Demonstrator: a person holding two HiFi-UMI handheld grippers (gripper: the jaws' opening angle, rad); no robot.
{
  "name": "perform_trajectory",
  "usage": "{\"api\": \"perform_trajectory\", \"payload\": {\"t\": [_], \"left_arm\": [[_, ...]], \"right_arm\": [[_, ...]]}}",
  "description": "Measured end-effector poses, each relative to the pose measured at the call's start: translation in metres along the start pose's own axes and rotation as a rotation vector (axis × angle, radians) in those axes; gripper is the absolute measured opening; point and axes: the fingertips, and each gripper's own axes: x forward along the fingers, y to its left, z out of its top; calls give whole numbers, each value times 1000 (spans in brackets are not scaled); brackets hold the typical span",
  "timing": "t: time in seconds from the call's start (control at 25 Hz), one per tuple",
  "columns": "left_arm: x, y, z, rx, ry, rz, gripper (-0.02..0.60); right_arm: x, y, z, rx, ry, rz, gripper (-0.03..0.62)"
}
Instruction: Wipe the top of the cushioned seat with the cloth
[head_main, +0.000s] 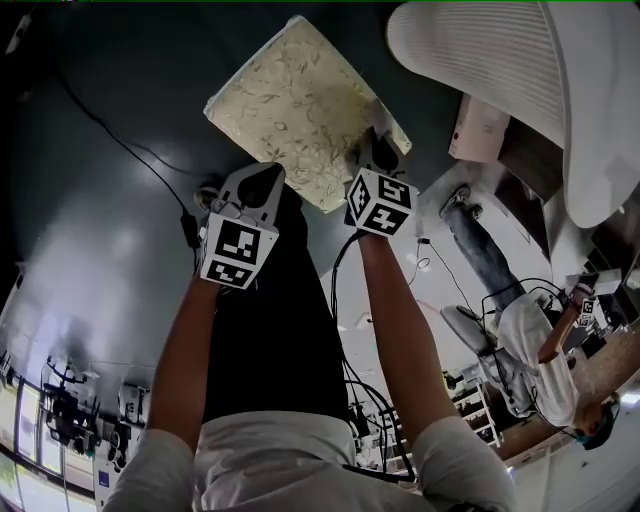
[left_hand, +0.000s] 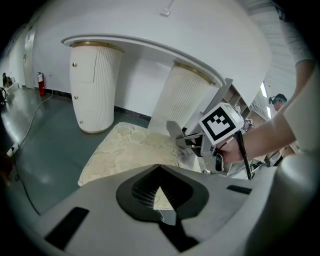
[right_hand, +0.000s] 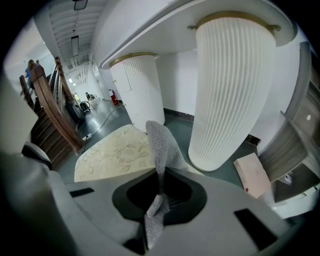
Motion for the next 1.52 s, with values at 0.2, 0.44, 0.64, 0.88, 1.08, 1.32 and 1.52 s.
{"api": "perform_trajectory", "payload": {"t": [0.2,0.44,0.64,0.88,1.08,1.32,1.52], "left_arm": [[21,-1,12,-4,1,-7,14],[28,3,34,-1,-7,3,14],[25,13,46,-14,-25,34,14],[19,21,28,-87,-40,49,14],[3,26,11,-119,-54,61,14],[-22,39,-9,-139,-60,86,14],[-38,41,-23,-140,-71,87,14]], "right_arm": [[10,-20,12,-6,-1,-3,25],[22,-40,38,-48,20,-12,25],[36,-24,60,-86,28,92,25],[47,10,53,-190,73,165,25],[44,28,42,-224,76,191,25],[38,39,31,-235,81,165,25],[30,42,21,-251,85,144,25]]}}
